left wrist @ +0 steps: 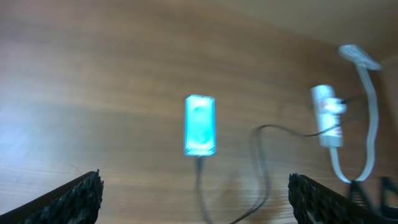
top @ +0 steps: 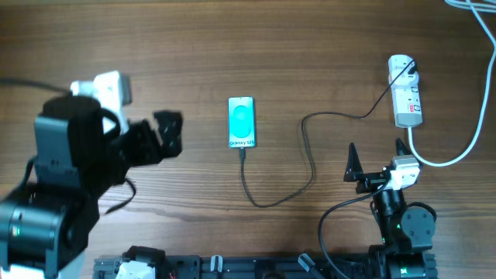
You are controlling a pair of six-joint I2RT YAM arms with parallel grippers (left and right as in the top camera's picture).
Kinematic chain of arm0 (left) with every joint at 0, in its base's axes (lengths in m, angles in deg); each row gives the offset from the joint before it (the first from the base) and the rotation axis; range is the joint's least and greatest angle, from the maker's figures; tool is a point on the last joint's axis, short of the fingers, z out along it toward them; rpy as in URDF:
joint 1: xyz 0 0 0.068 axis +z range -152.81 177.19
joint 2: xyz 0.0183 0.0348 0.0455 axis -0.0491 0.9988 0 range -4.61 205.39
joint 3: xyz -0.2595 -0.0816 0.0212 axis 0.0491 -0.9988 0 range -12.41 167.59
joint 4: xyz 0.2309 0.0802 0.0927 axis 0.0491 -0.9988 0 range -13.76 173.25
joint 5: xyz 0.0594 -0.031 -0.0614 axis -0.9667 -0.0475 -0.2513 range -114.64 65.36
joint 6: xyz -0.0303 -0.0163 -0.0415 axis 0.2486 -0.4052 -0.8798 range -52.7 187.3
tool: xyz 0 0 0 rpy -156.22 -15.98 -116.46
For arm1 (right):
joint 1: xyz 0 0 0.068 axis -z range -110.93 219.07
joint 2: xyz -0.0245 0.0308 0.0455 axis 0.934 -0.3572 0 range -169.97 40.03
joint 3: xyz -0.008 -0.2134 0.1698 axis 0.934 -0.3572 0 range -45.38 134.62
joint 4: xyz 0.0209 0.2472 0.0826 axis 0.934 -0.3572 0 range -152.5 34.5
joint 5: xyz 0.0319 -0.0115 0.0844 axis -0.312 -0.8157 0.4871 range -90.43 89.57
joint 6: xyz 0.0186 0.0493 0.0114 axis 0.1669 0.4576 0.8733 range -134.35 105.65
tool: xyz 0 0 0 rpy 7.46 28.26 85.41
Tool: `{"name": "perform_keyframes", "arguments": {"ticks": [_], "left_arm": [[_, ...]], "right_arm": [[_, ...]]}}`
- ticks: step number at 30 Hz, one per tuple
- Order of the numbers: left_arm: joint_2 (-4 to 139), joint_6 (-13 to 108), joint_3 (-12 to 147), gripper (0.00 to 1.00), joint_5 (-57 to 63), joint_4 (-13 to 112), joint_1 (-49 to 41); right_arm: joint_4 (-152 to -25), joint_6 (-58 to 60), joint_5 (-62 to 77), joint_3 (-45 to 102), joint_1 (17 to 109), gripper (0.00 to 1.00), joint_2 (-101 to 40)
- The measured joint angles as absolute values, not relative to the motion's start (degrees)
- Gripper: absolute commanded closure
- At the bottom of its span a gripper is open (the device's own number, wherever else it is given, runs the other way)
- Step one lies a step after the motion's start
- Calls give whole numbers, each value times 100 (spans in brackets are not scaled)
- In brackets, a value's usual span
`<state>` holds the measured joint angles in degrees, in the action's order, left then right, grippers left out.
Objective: Plug charger to phone and switch on socket
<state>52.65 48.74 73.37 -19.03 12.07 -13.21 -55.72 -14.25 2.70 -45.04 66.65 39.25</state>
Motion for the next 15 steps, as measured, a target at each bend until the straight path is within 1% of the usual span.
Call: {"name": "perform_keyframes", "arguments": {"ticks": [2,5,8,12,15], "left_arm": [[4952,4874,6985,0,-1925,973,-1045],[4574,4874,6871,0,-1928,617,-824],[4122,4874,6867,0,-1932,584,-728],[3534,4876,6721,0,-1928,761,-724],[2965,4876,6364,0,-1925,1183,-719]], "right_arm": [[-5570,-1425,270,-4502,6665,0,3925],[-5570,-1425,270,-4502,6665,0,3925],[-5570,-1425,270,-4502,6665,0,3925],[-5570,-1425,270,-4504,6665,0,3925],[-5570,-1425,270,-4504,6665,0,3925]]}}
